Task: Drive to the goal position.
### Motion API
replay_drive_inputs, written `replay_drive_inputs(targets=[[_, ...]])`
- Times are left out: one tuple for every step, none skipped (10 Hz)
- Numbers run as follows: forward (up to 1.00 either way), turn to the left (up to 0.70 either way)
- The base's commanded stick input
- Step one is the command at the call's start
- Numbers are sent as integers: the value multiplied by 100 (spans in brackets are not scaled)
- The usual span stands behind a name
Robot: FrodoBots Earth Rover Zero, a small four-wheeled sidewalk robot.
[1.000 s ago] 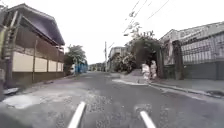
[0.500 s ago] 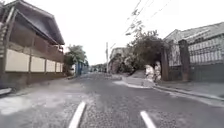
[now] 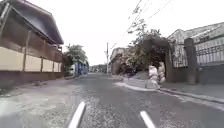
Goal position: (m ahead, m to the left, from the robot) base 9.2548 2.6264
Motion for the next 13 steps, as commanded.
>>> replay_drive_inputs(targets=[[70, 0], [70, 0], [70, 0], [70, 0], [70, 0], [70, 0], [70, 0], [70, 0], [70, 0], [70, 0], [70, 0], [70, 0], [70, 0]])
